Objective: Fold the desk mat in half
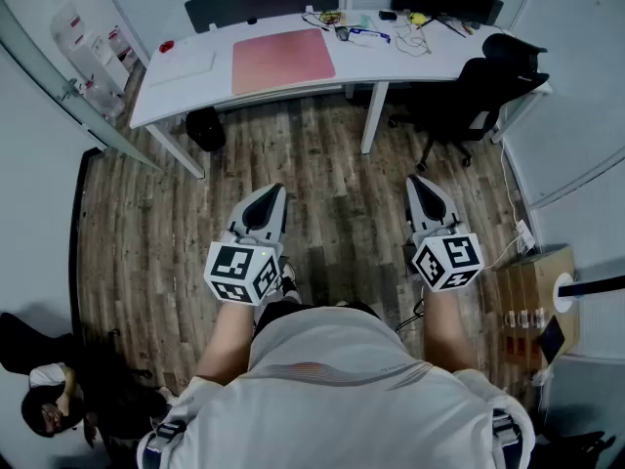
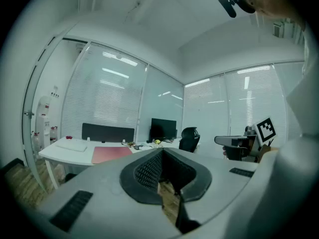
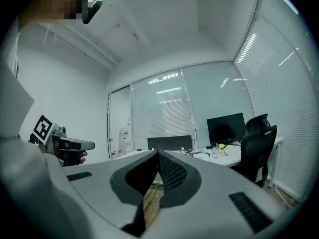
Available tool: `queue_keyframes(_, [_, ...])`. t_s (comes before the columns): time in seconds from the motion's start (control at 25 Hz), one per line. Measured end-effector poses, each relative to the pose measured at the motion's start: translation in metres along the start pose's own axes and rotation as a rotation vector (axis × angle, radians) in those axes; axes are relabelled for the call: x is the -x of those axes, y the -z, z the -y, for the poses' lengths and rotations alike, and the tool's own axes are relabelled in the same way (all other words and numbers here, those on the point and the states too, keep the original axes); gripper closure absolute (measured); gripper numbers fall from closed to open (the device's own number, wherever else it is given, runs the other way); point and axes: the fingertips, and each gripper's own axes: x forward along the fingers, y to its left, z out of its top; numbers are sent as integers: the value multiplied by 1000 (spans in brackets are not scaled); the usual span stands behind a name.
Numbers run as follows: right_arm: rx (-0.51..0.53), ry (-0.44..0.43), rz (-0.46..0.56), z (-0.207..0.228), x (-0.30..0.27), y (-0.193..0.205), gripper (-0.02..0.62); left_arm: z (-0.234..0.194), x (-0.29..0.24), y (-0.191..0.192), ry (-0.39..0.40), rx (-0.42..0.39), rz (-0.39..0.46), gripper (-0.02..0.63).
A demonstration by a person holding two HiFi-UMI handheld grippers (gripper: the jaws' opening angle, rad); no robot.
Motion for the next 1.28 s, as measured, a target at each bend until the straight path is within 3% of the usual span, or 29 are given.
queue_keyframes(0.56, [-1, 3, -14, -6, -16, 4, 544, -18, -1, 1, -4, 16, -10, 594])
queue_keyframes(0.8, [-60, 6, -1, -4, -28, 9, 543, -31, -6, 5, -5, 24, -23, 594])
queue_keyframes(1.28, [-34, -1, -36, -30, -125, 4, 543, -124, -38, -9, -1, 49, -7, 594])
